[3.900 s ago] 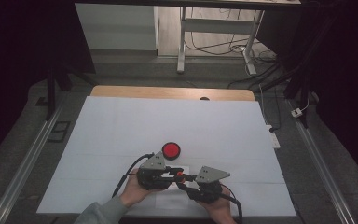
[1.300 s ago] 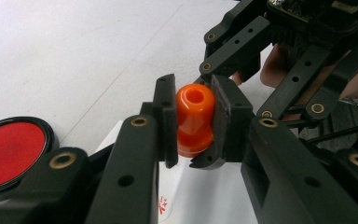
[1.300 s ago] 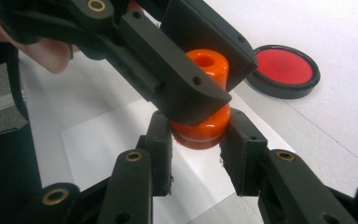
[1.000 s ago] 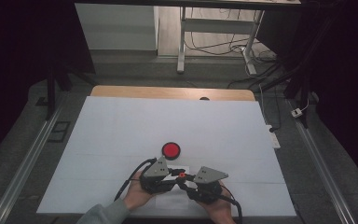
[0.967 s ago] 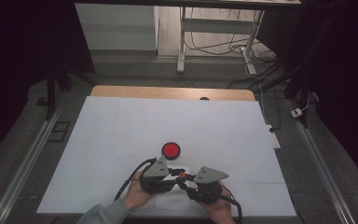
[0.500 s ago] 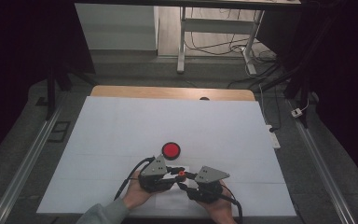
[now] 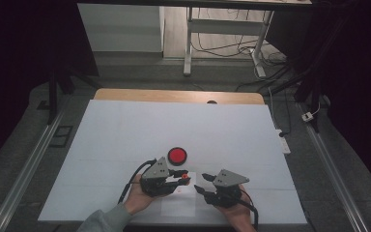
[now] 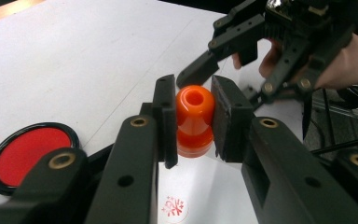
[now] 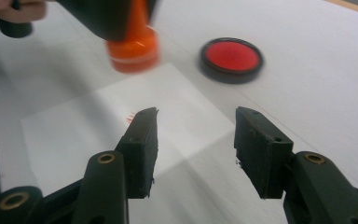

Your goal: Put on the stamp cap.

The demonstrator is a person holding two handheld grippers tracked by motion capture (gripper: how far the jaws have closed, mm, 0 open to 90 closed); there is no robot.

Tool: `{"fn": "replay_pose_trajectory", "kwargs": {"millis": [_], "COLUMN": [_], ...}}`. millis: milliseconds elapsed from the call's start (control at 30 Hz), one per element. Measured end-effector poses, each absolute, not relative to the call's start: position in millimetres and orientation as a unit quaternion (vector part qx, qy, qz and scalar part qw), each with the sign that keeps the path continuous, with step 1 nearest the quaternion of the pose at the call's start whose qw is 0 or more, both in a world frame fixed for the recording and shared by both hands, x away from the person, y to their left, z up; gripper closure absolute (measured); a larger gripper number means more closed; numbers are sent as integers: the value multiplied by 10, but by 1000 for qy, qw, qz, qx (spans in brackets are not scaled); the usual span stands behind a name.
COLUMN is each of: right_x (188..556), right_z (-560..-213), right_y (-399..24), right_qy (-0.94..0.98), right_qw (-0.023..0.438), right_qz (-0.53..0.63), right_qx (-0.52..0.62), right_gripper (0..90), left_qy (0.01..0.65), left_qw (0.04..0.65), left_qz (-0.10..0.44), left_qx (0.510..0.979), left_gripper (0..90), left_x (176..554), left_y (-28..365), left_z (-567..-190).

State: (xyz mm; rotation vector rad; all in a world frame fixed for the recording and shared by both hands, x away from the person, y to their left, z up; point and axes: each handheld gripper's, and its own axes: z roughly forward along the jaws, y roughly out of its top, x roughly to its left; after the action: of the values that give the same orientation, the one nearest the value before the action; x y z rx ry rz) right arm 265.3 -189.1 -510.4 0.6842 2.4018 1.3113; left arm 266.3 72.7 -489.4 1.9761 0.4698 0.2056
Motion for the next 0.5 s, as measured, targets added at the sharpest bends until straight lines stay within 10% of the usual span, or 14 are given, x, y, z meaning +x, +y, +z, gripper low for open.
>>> {"fn": "replay_pose_trajectory", "kwargs": {"millis": [500], "right_x": [2730], "right_z": [-5055], "right_y": [-2266], "right_qy": [824], "right_qw": [181], "right_qz": [462], "right_qx": [274], "right_gripper": [490], "left_qy": [204], "left_qw": [524], "left_qz": [87], "left_qx": [822], "left_gripper": [727], "left_x": [2696], "left_y": [797], "left_z": [-4864]}}
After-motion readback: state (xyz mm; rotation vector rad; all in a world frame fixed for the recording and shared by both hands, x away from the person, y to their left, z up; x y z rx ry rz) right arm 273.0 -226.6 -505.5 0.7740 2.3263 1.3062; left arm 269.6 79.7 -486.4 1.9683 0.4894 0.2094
